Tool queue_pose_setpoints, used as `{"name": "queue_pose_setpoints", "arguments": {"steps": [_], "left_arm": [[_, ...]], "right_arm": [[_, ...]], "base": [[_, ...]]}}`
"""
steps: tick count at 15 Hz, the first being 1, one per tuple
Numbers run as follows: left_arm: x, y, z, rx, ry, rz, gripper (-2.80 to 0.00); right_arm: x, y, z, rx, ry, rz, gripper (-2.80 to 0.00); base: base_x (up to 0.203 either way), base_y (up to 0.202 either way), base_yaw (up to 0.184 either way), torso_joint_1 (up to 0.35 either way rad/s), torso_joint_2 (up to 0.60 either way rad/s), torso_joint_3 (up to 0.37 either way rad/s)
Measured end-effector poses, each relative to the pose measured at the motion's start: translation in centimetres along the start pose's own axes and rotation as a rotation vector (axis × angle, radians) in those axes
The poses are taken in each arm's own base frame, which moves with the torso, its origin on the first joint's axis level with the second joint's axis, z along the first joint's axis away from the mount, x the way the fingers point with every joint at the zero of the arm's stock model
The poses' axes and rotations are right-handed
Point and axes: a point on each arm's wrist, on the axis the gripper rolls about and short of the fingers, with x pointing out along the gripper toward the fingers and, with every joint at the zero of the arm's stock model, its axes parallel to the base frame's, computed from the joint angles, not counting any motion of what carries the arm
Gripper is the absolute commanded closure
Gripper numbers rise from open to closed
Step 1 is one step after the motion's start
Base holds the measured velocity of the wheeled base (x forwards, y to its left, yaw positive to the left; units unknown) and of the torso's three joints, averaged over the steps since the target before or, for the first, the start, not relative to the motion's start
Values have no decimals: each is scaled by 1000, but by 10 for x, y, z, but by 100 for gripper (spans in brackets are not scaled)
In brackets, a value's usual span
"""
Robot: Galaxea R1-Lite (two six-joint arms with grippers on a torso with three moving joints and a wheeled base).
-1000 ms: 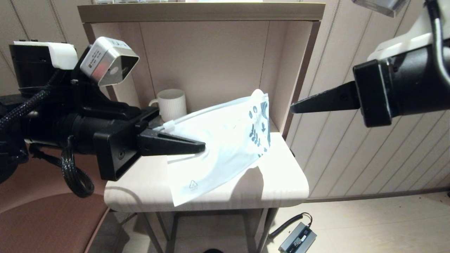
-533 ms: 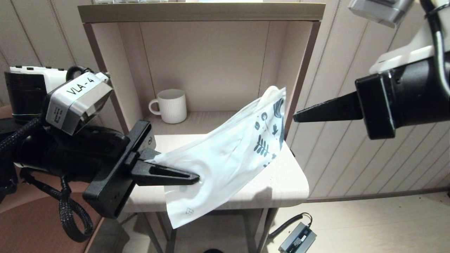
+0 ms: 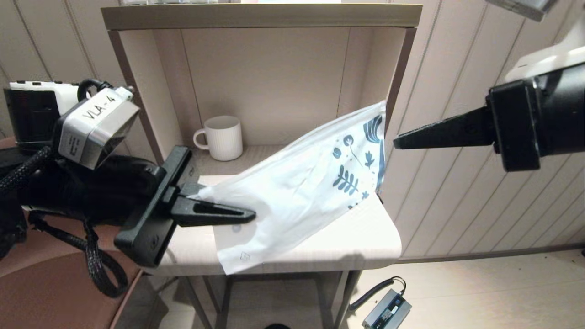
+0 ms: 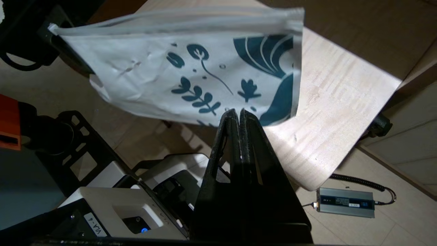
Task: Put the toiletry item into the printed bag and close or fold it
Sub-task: Close the strorage bag and place it on the desk
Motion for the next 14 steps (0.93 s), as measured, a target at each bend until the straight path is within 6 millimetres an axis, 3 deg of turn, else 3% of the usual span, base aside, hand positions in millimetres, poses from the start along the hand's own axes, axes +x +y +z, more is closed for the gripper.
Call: {"name": "queue_pose_setpoints", "arguments": {"steps": [7,10,14], "left_arm": [[4,30,-30,-126,35,30,0],[8,43,-42,-136,105,150,0],[11,54,-40,-47,159,345,0]], "right_arm": [[-14,5,16,-5,-110,22,0],[-8,6,16,-5,-97,19,0],[0,6,13,-11,-72,19,0]], "base": [[0,0,0,0,0,0],[0,0,0,0,0,0],[0,0,0,0,0,0]]}}
